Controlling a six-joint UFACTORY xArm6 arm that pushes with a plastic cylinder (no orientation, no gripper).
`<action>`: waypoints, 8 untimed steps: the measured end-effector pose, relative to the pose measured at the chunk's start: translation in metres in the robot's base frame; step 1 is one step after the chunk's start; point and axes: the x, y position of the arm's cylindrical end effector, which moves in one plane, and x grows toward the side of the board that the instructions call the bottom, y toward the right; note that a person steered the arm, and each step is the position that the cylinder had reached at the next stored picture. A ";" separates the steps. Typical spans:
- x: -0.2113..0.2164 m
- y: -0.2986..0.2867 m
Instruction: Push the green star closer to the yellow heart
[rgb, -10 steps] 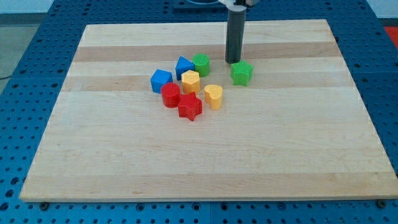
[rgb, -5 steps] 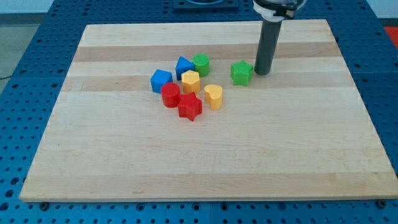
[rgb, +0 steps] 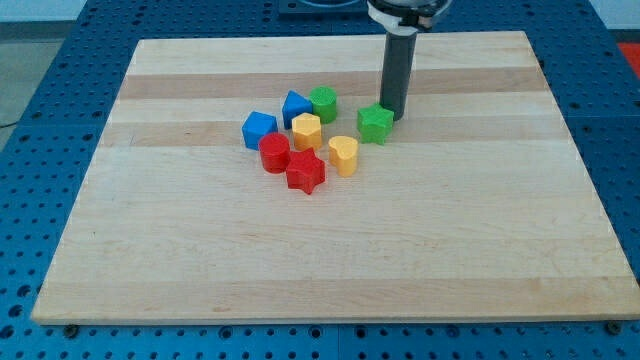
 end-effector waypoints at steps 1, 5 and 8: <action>0.000 0.001; 0.026 0.075; 0.003 0.038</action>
